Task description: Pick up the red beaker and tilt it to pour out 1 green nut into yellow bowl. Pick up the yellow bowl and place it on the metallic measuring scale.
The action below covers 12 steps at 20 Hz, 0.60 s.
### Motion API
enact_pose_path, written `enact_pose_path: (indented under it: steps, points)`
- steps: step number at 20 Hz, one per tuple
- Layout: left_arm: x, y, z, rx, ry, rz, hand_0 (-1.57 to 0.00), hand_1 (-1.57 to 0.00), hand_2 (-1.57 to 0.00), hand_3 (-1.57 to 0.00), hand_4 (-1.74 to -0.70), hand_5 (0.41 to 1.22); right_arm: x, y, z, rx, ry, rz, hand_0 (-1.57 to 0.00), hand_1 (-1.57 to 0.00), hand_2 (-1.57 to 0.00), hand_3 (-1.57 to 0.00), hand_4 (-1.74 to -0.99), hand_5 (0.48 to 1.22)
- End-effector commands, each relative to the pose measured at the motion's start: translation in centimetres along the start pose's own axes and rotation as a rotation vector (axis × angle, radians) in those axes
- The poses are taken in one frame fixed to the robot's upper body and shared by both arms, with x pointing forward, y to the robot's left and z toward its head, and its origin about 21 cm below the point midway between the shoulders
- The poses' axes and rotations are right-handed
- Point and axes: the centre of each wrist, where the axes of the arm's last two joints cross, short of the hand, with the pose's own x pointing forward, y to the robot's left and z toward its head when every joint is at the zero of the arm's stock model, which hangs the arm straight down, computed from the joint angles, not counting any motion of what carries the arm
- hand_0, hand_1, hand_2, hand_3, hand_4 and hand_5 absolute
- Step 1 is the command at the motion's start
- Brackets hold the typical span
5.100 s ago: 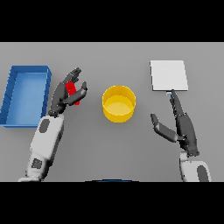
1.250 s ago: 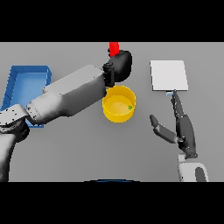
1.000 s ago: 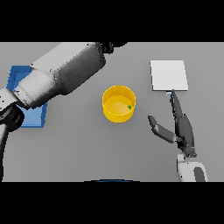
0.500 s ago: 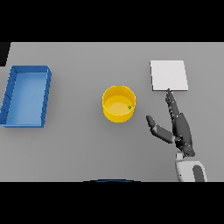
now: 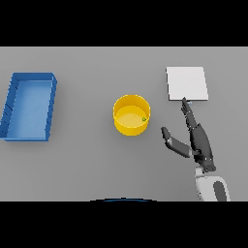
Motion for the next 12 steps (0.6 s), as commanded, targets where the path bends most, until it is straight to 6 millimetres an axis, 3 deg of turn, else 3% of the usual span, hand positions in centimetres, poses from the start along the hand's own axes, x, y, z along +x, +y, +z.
enact_pose_path:
  steps: [1,8,9,12]
  points:
    - [-1.1,-0.4,0.1,0.010,0.053,0.053,-1.57,-1.57,-1.57,-1.57,-1.74,1.221,0.0,0.1,0.0,0.000,-0.007,-0.003,0.00,0.00,0.00,0.00,-1.138,0.648]
    - [-9.0,-7.1,4.2,-0.003,0.163,0.240,-1.57,-1.57,-1.57,-1.57,-1.74,1.221,-0.3,0.0,0.5,0.003,-0.012,-0.002,0.00,0.00,0.00,0.00,-1.159,0.677]
    - [-9.3,-7.6,4.8,-0.011,0.189,0.255,-1.57,-1.57,-1.57,-1.57,-1.74,1.221,-0.4,-0.2,0.2,-0.001,-0.001,0.008,0.00,0.00,0.00,0.00,-1.166,0.676]
    - [-10.7,-9.3,6.5,-0.019,0.216,0.291,-1.57,-1.57,-1.57,-1.57,-1.74,1.098,-0.2,-0.3,0.0,0.000,-0.015,0.003,0.00,0.00,0.00,0.00,-1.171,0.677]
